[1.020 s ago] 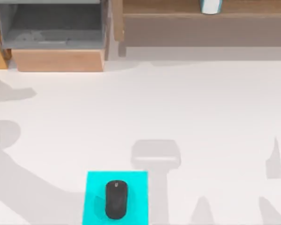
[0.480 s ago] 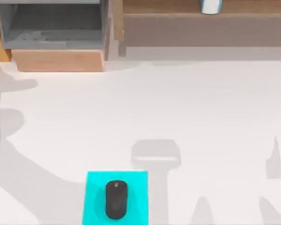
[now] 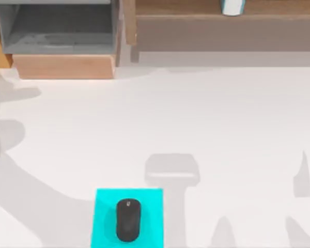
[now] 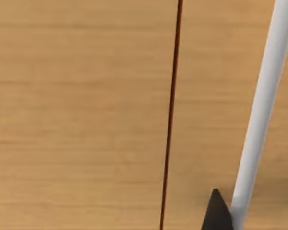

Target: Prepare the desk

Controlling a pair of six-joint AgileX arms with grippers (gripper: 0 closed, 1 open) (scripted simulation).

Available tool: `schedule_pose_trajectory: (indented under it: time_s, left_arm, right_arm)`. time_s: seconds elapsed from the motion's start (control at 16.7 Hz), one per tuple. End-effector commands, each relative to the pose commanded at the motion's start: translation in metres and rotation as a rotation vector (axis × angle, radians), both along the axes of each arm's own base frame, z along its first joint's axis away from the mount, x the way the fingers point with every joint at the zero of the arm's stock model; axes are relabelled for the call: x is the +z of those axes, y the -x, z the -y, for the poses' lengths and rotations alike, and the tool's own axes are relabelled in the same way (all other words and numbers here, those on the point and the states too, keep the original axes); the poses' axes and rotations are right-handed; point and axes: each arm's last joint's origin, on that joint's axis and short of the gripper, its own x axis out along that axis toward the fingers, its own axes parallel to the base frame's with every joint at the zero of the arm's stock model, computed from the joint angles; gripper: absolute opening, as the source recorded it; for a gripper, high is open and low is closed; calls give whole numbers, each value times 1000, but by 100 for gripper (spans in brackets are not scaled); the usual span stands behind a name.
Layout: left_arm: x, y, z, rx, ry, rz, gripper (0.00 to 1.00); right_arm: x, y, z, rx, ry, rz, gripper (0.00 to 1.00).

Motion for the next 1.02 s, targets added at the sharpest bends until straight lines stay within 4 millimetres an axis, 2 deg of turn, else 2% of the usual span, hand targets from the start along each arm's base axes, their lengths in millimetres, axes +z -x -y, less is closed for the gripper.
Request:
schedule_pose_trajectory:
  time_s: [0.24,0.3,0.72,0.78,1.02]
  left_arm:
    - [0,0,0,0,0,0,98]
    - [0,0,0,0,0,0,100]
    - [0,0,0,0,0,0,100]
    - [-13,5,-2,7,22,-41,100]
    - [-12,17,-3,8,21,-39,100]
  right_arm:
    - [0,0,0,0,0,0,100]
    - [0,0,0,0,0,0,100]
    - [0,0,0,0,0,0,100]
    - [0,0,0,0,0,0,100]
    - [0,0,0,0,0,0,100]
